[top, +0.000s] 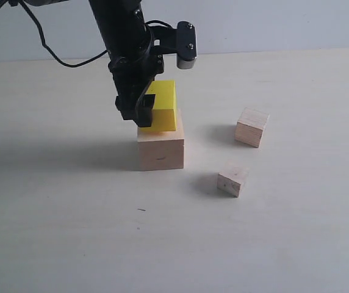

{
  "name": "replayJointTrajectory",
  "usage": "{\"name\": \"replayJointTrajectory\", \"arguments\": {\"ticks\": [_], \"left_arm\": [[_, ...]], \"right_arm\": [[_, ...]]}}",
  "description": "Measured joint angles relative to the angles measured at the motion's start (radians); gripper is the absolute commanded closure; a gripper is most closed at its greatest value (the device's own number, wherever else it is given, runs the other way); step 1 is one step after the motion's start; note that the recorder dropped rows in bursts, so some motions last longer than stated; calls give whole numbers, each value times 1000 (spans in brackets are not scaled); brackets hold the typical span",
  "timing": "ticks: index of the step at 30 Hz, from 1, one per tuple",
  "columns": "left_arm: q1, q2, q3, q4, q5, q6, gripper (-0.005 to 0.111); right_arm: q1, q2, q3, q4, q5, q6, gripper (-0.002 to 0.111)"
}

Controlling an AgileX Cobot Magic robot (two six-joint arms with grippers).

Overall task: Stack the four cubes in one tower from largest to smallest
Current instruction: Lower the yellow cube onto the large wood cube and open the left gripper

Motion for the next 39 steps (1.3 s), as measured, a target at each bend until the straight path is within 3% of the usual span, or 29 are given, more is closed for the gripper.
{"name": "replayJointTrajectory", "arguments": {"ticks": [39], "left_arm": [[0,11,0,0,0,-49,107]], "right_arm": [[0,0,0,0,2,0,108]]}}
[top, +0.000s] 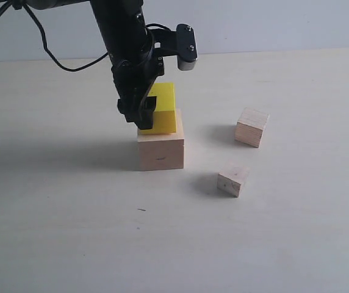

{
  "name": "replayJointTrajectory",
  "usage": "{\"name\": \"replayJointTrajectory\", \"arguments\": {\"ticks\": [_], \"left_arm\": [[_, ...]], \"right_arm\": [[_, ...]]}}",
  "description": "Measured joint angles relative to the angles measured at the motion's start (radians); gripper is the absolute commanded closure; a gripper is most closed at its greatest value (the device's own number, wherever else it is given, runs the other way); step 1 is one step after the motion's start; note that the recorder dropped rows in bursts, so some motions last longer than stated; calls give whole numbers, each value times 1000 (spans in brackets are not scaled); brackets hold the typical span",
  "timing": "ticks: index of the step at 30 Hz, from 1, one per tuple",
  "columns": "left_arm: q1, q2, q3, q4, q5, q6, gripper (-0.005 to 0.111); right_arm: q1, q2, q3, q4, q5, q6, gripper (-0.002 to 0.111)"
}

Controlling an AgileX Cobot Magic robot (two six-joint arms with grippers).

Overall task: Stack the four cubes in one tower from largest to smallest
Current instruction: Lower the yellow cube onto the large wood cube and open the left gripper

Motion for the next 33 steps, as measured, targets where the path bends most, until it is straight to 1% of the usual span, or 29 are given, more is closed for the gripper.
{"name": "replayJointTrajectory", "arguments": {"ticks": [6,9,12,13,16,18,22,33], "left_arm": [[0,0,0,0,0,-2,106],[0,0,0,0,0,-2,96],[0,0,0,0,0,-2,80],[0,0,0,0,0,-2,73],[0,0,0,0,0,-4,60],[0,0,0,0,0,-12,54],[0,0,0,0,0,-17,46],[0,0,0,0,0,-34,32]], "right_arm": [[0,0,0,0,1,0,108],[0,0,0,0,1,0,108],[0,0,0,0,1,0,108],[0,0,0,0,1,0,108],[0,0,0,0,1,0,108],[0,0,0,0,1,0,108],[0,0,0,0,1,0,108],[0,0,0,0,1,0,108]]}}
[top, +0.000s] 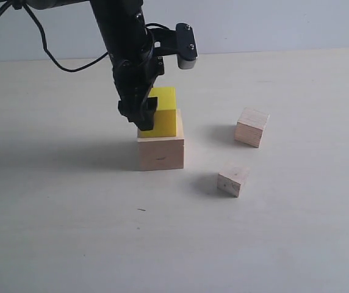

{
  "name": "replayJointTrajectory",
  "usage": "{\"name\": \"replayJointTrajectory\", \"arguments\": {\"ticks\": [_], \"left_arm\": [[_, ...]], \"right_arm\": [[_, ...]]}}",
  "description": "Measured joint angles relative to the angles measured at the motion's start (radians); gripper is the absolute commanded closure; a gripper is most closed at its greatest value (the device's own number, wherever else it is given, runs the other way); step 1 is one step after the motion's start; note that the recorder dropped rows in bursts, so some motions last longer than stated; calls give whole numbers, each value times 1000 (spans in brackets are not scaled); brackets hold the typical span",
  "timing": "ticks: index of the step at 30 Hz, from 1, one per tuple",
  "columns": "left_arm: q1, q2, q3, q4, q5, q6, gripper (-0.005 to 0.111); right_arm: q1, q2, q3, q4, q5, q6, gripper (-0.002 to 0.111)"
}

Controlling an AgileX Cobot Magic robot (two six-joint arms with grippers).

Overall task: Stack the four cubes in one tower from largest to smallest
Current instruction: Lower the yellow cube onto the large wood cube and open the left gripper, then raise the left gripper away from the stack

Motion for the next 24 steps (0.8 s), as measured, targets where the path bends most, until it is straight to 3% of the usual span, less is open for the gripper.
{"name": "replayJointTrajectory", "arguments": {"ticks": [24], "left_arm": [[0,-35,0,0,0,-82,30]], "right_arm": [[0,0,0,0,0,0,108]]}}
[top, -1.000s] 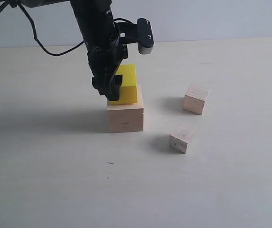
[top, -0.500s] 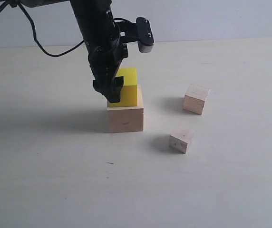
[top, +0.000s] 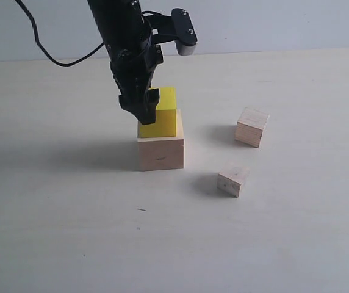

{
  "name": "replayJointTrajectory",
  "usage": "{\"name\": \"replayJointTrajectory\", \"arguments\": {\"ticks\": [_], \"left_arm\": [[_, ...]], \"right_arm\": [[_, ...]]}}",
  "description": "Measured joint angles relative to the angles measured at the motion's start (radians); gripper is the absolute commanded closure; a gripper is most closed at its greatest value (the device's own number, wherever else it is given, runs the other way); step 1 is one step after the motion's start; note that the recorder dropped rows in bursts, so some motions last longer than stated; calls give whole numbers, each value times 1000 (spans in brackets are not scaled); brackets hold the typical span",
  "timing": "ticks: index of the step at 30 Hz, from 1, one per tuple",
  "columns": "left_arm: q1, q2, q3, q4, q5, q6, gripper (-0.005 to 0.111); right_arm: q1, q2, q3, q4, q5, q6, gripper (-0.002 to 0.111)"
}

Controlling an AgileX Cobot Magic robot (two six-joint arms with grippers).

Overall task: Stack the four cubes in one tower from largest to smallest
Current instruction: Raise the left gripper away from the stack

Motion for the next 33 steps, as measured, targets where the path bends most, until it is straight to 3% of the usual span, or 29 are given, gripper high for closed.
{"name": "replayJointTrajectory", "arguments": {"ticks": [7,24,26,33], "left_arm": [[0,-15,0,0,0,-11,20],[0,-112,0,4,2,-93,22],[0,-136,0,7,2,-106,29],[0,-239,0,17,4,-134,79]], "right_arm": [[0,0,0,0,0,0,108],[0,0,0,-2,1,0,108],[0,0,0,-4,1,0,108],[0,0,0,-40,1,0,108]]}}
